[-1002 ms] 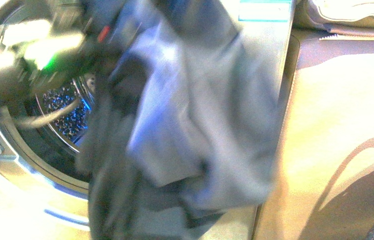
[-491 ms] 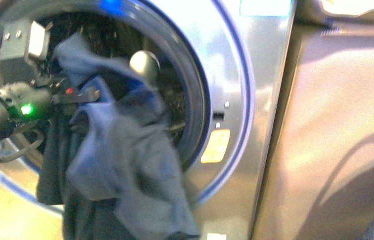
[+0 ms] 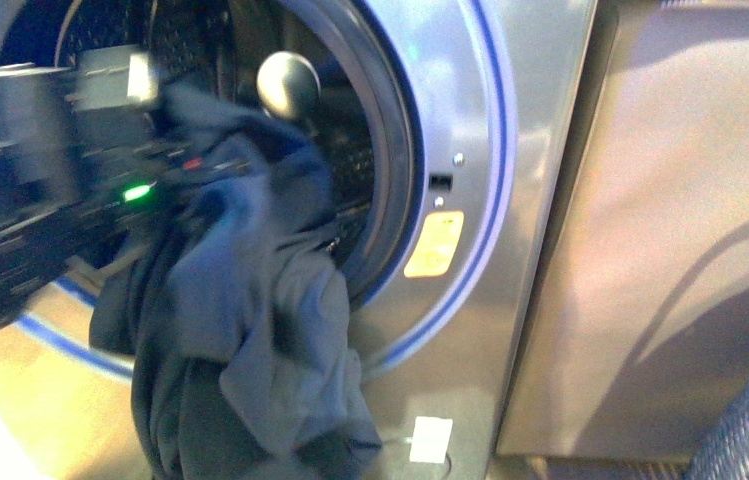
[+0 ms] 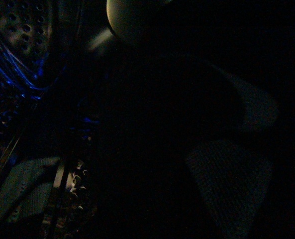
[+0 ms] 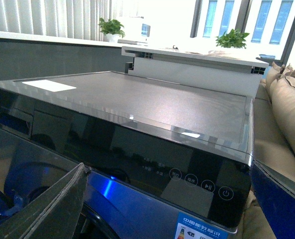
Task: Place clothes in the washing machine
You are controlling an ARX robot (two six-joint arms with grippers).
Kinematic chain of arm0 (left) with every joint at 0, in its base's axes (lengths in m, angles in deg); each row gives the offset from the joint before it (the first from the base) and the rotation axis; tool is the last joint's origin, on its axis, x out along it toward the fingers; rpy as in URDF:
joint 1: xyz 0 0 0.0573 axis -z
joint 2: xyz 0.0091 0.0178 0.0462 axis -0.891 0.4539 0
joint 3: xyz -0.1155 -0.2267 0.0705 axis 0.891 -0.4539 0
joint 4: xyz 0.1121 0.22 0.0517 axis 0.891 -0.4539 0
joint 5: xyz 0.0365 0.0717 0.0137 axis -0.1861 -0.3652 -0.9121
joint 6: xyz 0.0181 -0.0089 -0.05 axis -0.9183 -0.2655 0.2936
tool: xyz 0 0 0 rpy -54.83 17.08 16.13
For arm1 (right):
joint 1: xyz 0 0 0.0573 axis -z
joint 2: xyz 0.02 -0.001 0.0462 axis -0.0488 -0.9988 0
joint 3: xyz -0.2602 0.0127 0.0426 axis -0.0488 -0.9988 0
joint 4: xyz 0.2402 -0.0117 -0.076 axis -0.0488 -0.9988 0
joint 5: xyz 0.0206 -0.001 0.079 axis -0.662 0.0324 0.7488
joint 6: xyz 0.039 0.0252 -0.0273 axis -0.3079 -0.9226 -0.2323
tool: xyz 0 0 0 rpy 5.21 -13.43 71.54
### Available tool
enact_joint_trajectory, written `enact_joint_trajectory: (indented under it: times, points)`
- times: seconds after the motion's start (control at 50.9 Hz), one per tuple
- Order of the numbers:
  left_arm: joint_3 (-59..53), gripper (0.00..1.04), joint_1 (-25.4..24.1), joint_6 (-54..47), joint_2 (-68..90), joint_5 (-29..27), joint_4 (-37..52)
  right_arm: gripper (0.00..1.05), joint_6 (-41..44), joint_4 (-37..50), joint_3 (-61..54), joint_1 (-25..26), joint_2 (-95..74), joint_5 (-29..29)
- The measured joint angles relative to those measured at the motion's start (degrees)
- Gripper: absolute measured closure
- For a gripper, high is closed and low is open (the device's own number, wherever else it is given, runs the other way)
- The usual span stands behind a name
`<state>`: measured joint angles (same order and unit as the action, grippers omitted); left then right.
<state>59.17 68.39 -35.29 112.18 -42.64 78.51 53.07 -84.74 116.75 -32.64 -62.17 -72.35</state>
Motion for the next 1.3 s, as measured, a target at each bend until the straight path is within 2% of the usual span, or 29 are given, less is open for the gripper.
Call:
enact_joint_trajectory:
  times: [0.413,0.825,0.865,0.983,1.297]
  points:
    - [18.51,0.98,0.37,-0.46,9.68,-2.19,-10.08,0.07,0.02,0.00,0.00,0.00,0.00,0.00]
    - [27.98,0.98,1.46,-2.12,15.34,-4.11,-16.04,0.07,-0.11,0.63,-0.17,-0.09,0.13,-0.66]
    - [28.94,0.98,1.51,-2.14,15.78,-4.15,-16.52,0.07,-1.16,6.12,-2.51,-0.48,0.94,-4.04]
    - [32.59,0.98,1.64,-2.12,17.27,-4.07,-18.25,0.07,-3.13,12.96,-8.17,-0.42,4.48,-6.40]
    - [43.45,0.98,1.36,-1.25,22.18,-4.50,-23.69,0.07,-9.16,10.82,-25.33,7.13,20.74,-6.67]
